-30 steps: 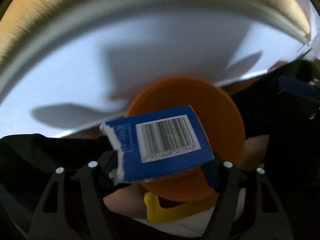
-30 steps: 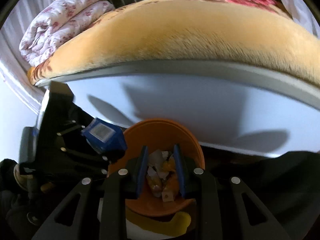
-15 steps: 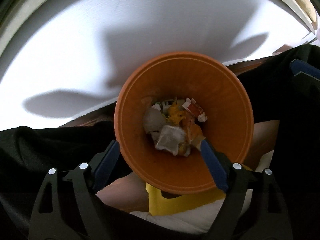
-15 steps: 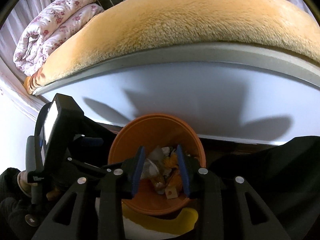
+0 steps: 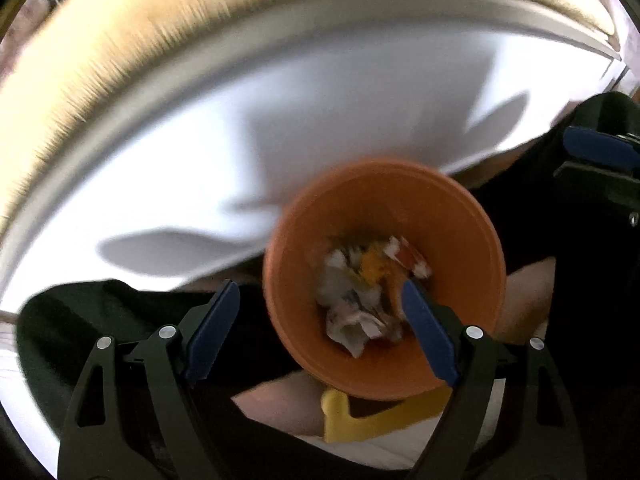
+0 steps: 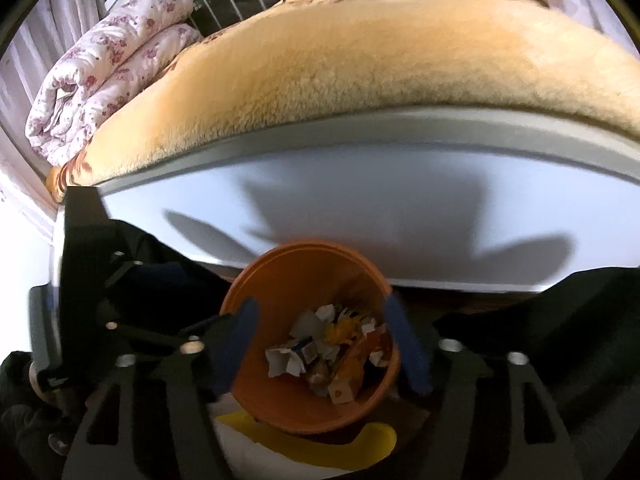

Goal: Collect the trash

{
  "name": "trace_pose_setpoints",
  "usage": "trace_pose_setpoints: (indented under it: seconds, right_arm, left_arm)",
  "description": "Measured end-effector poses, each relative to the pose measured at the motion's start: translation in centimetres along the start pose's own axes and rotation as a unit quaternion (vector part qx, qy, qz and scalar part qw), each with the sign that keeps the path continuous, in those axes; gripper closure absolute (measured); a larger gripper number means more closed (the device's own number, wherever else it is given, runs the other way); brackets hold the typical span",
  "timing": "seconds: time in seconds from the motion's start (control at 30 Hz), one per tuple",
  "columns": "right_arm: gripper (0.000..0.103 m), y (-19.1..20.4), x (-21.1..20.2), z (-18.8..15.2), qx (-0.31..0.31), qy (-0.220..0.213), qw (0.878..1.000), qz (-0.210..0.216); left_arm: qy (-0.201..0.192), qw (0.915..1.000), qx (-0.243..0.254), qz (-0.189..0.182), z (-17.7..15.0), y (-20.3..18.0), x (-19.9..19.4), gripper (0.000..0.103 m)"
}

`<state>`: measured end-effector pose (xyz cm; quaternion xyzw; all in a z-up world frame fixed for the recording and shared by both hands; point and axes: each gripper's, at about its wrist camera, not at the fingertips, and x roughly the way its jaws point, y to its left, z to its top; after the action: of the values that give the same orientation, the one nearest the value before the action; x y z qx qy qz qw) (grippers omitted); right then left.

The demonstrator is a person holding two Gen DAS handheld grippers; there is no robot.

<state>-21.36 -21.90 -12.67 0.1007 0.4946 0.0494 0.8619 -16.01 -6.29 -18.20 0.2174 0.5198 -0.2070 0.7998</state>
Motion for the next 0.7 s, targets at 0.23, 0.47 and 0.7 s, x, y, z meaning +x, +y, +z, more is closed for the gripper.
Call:
trace_pose_setpoints:
  seconds: [0.23, 0.47, 0.7]
  right_arm:
    - [0.005, 0.5, -3.7, 0.6, -0.004, -0.091, 0.99, -0.108]
    - [0.005, 1.7, -5.7, 1.5, -0.014, -0.144, 0.973, -0.181]
    - [0.005, 2.4, -6.8, 2.0, -0.011, -0.168, 0.966, -0.197]
  left_arm:
    - [-0.092, 0.9944, -0.026, 0.046, 0.9, 1.5, -5.0, 0.013]
    - [-0.123, 0.9894, -0.073, 0.023, 2.5, 3.3, -7.7, 0.012]
    - [-0.129, 0.9867, -0.099, 0.003, 2.8, 3.4, -8.3, 0.012]
